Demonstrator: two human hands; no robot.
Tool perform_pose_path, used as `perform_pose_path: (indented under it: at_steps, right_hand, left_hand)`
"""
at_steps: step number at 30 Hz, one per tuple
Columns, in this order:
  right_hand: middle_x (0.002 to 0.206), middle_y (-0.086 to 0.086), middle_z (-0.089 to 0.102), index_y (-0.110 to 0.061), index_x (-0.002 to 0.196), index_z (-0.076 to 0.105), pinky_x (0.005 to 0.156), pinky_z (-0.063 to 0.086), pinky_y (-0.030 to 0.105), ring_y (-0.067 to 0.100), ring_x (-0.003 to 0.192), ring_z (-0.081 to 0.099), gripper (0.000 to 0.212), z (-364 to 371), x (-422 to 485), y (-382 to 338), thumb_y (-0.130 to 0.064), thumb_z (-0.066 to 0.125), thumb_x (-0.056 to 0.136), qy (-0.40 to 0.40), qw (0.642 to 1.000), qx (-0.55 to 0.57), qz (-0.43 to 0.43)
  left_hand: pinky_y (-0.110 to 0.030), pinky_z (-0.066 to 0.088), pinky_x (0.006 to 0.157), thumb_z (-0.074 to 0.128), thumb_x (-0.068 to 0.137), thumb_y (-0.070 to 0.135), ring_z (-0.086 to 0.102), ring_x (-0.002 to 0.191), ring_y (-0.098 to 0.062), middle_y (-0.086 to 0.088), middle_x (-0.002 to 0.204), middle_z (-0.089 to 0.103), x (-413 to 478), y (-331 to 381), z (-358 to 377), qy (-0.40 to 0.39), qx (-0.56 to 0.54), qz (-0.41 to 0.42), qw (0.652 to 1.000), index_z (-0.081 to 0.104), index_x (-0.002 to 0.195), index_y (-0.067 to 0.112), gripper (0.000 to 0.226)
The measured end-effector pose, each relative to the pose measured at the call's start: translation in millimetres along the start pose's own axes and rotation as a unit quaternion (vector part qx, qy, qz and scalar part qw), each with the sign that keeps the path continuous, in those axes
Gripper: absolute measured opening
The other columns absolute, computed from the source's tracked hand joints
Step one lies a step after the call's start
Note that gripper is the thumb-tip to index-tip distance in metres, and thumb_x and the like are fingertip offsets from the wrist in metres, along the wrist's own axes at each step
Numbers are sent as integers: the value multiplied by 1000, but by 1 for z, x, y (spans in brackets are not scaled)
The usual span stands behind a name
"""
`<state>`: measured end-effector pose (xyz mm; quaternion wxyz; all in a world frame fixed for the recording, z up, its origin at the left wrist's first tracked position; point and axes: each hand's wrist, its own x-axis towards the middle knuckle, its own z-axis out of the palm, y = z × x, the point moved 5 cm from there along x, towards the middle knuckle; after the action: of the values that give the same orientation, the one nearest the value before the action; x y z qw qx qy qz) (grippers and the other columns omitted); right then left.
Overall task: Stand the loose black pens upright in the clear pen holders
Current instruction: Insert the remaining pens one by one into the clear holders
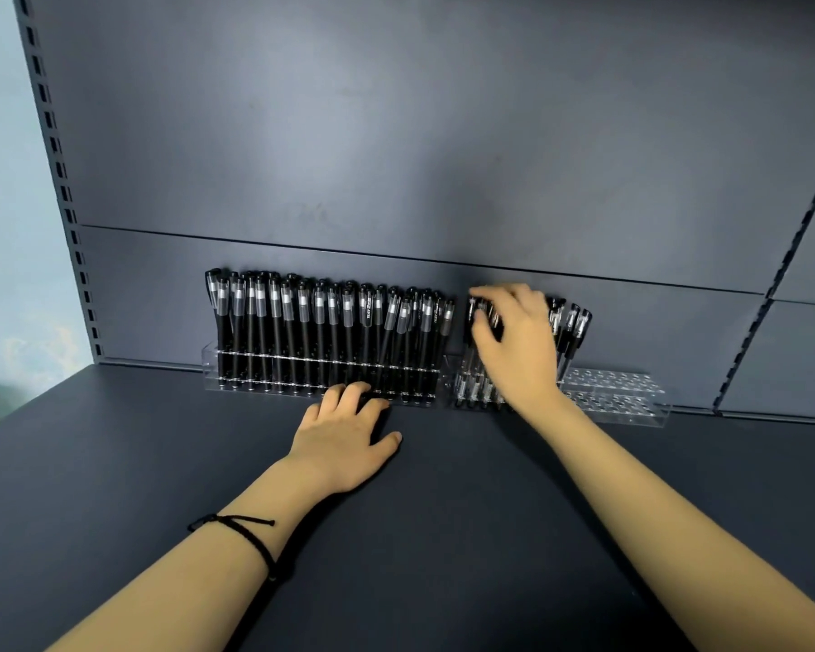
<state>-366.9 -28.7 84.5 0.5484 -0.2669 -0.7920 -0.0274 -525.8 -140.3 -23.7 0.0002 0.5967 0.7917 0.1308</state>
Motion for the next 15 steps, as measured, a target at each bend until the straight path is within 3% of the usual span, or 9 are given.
perform_pose_path:
  at_steps: [4,8,11,15]
  right_hand:
    - [138,12,46,-5,138,44,106,28,35,26,128,35,57,-25,-12,31,-6,60,84,57,991,-27,115]
    - [155,16,26,-1,151,17,116,20,42,33,143,23,78,-24,-38,74,-10,62,87,-20,959,15,283]
    - [159,13,19,-4,153,4,117,22,47,33,144,23,86,-7,-56,86,-16,61,90,-141,947,16,288]
    - [162,9,11,-5,153,-3,119,20,44,32,146,17,89,-6,-61,87,-16,61,91,-185,941,33,282]
  left_hand:
    - [-40,13,116,32,97,58,8,145,-20,6,156,14,0,0,0,0,0,2,1000,29,147,33,56]
    - [-40,14,116,32,97,58,10,144,-20,7,155,15,1,0,0,2,2,2,1000,30,147,34,55]
    - [-38,14,115,33,96,59,11,142,-19,8,154,16,1,0,-2,5,1,5,1000,30,146,36,55]
    - [-36,13,113,36,95,60,12,138,-17,11,149,18,2,-3,-3,3,-13,14,1000,34,142,39,52]
